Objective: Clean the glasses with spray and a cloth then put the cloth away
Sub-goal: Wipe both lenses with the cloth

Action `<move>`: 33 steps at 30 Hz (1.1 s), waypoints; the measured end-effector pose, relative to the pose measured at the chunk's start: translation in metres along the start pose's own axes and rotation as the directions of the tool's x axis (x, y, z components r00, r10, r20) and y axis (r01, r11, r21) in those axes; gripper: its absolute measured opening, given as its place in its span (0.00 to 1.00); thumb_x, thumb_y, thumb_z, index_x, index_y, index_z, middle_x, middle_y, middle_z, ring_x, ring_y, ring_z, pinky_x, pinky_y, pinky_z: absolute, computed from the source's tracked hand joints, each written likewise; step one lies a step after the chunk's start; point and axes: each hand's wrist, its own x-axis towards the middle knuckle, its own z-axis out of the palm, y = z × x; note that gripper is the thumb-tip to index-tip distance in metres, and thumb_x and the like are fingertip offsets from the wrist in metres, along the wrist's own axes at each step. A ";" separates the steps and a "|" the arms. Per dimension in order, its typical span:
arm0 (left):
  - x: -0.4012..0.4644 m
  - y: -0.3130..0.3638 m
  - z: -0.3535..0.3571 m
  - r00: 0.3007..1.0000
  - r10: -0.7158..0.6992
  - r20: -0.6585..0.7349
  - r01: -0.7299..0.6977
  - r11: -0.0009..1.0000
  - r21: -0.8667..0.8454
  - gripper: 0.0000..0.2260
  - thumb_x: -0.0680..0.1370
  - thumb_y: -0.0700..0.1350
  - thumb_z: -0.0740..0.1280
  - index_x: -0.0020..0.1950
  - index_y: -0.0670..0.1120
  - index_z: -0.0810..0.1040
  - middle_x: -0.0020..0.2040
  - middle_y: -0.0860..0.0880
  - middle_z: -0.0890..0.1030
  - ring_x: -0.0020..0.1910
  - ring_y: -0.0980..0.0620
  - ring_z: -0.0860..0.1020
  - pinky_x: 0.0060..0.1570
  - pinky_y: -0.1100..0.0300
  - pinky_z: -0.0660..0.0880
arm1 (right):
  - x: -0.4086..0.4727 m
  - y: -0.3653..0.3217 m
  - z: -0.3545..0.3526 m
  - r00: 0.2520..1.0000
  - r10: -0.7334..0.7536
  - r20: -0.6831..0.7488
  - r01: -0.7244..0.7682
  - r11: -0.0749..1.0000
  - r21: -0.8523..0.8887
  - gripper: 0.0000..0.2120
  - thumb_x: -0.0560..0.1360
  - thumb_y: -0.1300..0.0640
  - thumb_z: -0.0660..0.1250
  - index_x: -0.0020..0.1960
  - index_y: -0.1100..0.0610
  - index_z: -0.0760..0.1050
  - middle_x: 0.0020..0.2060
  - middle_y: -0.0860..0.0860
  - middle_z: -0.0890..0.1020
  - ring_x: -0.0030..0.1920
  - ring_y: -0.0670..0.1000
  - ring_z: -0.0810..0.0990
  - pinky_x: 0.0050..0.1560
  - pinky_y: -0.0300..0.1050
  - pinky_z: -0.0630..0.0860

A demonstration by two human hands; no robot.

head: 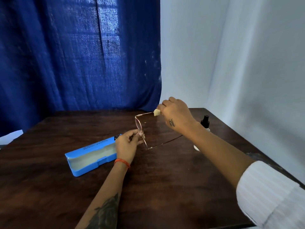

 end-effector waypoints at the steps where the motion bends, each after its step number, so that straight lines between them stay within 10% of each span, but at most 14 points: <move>1: -0.001 0.001 0.000 1.000 0.008 0.001 -0.008 1.000 0.004 0.05 0.74 0.38 0.66 0.47 0.45 0.81 0.42 0.48 0.82 0.41 0.56 0.82 0.43 0.64 0.80 | -0.003 0.005 0.001 1.000 0.021 0.015 -0.021 1.000 -0.005 0.14 0.72 0.64 0.62 0.57 0.59 0.74 0.51 0.55 0.80 0.51 0.56 0.74 0.45 0.47 0.71; 11: -0.001 -0.002 0.000 1.000 -0.011 -0.021 0.011 1.000 0.014 0.04 0.74 0.38 0.67 0.43 0.46 0.80 0.39 0.49 0.82 0.38 0.56 0.82 0.44 0.59 0.80 | -0.029 0.042 0.006 0.962 0.271 0.006 -0.270 0.956 0.117 0.12 0.75 0.62 0.60 0.58 0.60 0.73 0.49 0.57 0.80 0.51 0.57 0.74 0.42 0.47 0.73; 15: 0.001 -0.003 0.002 0.997 -0.070 -0.039 0.066 0.993 -0.094 0.03 0.73 0.38 0.68 0.46 0.42 0.80 0.40 0.46 0.83 0.38 0.55 0.83 0.39 0.65 0.80 | -0.053 0.035 -0.001 0.896 0.431 -0.110 -0.330 0.809 0.486 0.12 0.72 0.63 0.65 0.55 0.58 0.74 0.44 0.56 0.82 0.45 0.57 0.78 0.42 0.45 0.73; 20: -0.001 -0.001 0.005 0.995 -0.098 -0.033 0.090 0.975 -0.203 0.02 0.74 0.37 0.67 0.45 0.40 0.79 0.39 0.45 0.82 0.37 0.56 0.83 0.37 0.66 0.79 | -0.089 0.006 0.004 0.978 0.174 0.116 -0.200 0.612 0.765 0.10 0.68 0.64 0.72 0.47 0.53 0.81 0.40 0.46 0.83 0.40 0.42 0.80 0.42 0.35 0.74; 28: -0.009 0.003 0.014 0.990 -0.139 0.015 0.135 0.926 -0.353 0.03 0.74 0.36 0.66 0.47 0.37 0.77 0.40 0.42 0.80 0.39 0.52 0.80 0.40 0.62 0.81 | -0.106 -0.022 0.028 0.926 -0.165 0.340 -0.151 0.663 0.733 0.10 0.67 0.58 0.73 0.49 0.50 0.83 0.46 0.47 0.84 0.45 0.38 0.78 0.47 0.34 0.72; 33: -0.007 0.001 0.017 0.982 -0.185 0.029 0.179 0.885 -0.430 0.02 0.74 0.36 0.66 0.45 0.39 0.77 0.41 0.43 0.81 0.38 0.54 0.83 0.38 0.63 0.80 | -0.104 -0.018 0.027 0.940 0.150 0.307 -0.341 0.348 0.873 0.08 0.68 0.49 0.73 0.45 0.50 0.83 0.42 0.46 0.85 0.44 0.42 0.82 0.47 0.40 0.78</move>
